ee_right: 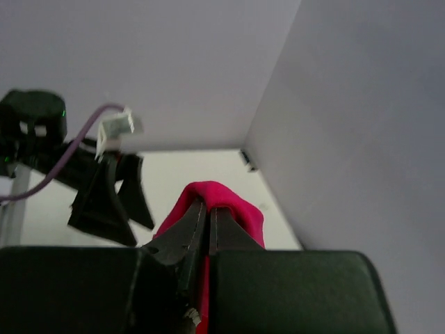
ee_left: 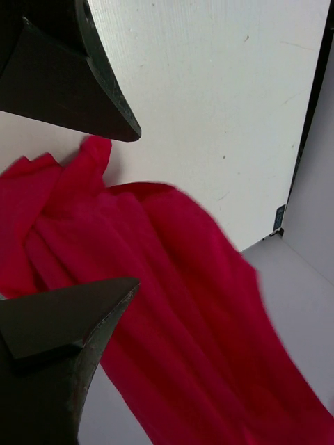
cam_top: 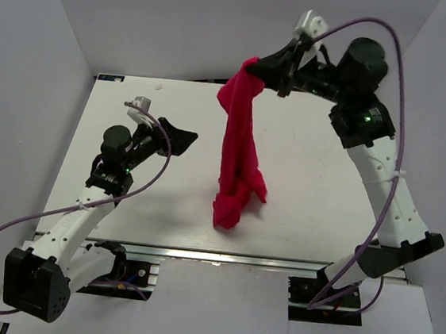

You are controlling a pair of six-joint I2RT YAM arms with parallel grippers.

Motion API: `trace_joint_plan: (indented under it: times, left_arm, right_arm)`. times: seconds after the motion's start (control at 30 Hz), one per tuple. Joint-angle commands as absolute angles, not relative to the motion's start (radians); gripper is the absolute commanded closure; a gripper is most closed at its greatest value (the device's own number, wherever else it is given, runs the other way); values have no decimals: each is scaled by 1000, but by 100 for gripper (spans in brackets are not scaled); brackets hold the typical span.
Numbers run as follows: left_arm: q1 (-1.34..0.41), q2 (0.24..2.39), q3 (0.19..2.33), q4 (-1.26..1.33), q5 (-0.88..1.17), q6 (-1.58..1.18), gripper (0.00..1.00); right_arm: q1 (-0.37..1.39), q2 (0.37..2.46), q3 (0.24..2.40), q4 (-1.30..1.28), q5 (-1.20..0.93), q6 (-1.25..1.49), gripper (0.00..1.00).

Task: Fold and stack the t-shirts
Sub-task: Flatten out the tshirt

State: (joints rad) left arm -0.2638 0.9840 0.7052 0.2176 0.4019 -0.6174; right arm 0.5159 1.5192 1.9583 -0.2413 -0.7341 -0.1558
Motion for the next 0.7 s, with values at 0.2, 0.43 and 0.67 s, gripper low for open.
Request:
trace_joint_plan:
  times: [0.2, 0.43, 0.67]
  left_arm:
    - [-261, 950, 663, 230, 351, -623, 11]
    - [-261, 992, 672, 230, 377, -627, 11]
    - [-261, 1095, 703, 227, 442, -629, 11]
  right_arm:
    - [408, 1255, 1958, -83, -432, -234, 100]
    - [209, 1006, 1305, -121, -417, -293, 100]
    - [180, 965, 957, -162, -308, -321, 100]
